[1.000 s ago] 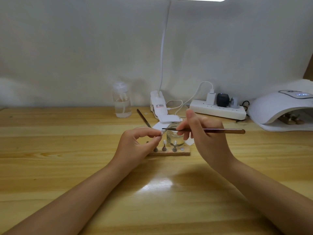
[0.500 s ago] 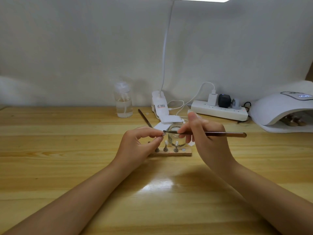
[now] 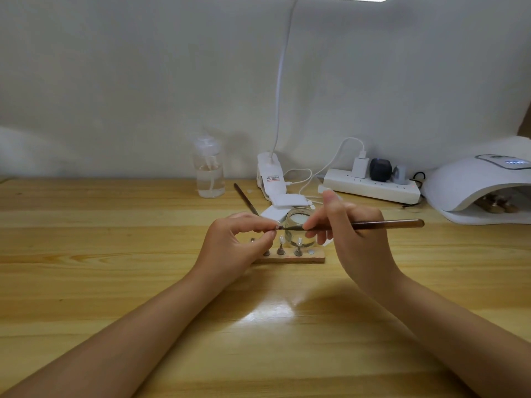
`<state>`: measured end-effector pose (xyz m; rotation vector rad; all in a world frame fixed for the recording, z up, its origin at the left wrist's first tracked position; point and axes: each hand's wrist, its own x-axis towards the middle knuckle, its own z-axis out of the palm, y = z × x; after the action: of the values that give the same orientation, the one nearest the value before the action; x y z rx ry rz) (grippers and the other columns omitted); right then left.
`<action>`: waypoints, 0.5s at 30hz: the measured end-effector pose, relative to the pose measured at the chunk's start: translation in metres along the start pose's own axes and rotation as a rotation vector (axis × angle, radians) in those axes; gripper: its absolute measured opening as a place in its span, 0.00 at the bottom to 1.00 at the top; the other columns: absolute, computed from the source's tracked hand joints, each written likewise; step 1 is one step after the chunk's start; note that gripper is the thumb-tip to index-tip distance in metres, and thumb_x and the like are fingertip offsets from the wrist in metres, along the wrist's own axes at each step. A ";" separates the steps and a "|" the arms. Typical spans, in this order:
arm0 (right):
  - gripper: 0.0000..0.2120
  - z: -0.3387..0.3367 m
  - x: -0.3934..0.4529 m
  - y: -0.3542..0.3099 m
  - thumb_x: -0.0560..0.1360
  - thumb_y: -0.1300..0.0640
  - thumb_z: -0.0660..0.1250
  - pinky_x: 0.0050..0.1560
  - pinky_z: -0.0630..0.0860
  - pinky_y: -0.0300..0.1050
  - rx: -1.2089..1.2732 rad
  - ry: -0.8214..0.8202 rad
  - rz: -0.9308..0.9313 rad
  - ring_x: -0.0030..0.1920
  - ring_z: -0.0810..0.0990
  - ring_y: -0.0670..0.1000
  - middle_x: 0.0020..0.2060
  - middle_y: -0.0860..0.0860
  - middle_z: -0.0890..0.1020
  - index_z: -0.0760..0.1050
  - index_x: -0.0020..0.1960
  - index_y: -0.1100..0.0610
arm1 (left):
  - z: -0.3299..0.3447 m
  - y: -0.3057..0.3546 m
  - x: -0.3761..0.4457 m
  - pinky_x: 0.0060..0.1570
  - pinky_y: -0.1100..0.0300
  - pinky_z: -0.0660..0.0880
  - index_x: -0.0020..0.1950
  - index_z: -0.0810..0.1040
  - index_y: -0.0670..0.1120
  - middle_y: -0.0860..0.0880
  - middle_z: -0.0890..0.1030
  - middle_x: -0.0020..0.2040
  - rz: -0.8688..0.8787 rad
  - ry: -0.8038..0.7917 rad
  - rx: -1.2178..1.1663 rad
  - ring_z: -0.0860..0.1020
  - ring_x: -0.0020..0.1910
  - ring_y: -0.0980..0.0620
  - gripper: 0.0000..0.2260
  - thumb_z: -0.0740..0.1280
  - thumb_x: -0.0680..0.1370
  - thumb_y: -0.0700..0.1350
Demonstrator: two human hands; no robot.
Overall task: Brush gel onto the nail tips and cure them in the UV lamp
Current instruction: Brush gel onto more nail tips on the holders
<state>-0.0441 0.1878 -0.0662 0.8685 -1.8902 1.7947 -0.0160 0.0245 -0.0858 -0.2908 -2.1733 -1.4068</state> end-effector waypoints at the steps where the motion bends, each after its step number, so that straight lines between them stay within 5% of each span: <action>1: 0.19 0.000 0.000 -0.001 0.75 0.53 0.57 0.29 0.71 0.32 0.020 0.020 0.019 0.25 0.76 0.43 0.23 0.47 0.79 0.78 0.29 0.55 | 0.000 0.000 0.000 0.40 0.74 0.70 0.42 0.82 0.52 0.57 0.80 0.36 -0.003 0.000 0.006 0.77 0.39 0.62 0.12 0.72 0.70 0.35; 9: 0.17 0.002 0.000 0.000 0.76 0.57 0.57 0.34 0.69 0.28 -0.039 -0.022 -0.038 0.28 0.76 0.39 0.26 0.45 0.79 0.79 0.33 0.58 | 0.000 0.004 -0.001 0.33 0.75 0.72 0.43 0.81 0.51 0.53 0.80 0.37 -0.008 -0.008 -0.057 0.77 0.39 0.64 0.13 0.70 0.70 0.32; 15: 0.20 0.000 0.001 -0.002 0.74 0.51 0.56 0.28 0.70 0.32 0.034 0.078 0.043 0.25 0.75 0.43 0.23 0.50 0.79 0.77 0.28 0.55 | 0.001 0.003 -0.001 0.34 0.75 0.71 0.41 0.81 0.52 0.55 0.80 0.37 -0.003 -0.004 -0.043 0.77 0.39 0.64 0.13 0.70 0.70 0.32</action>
<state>-0.0434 0.1880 -0.0642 0.7630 -1.8482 1.8632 -0.0144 0.0270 -0.0839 -0.3064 -2.1493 -1.4564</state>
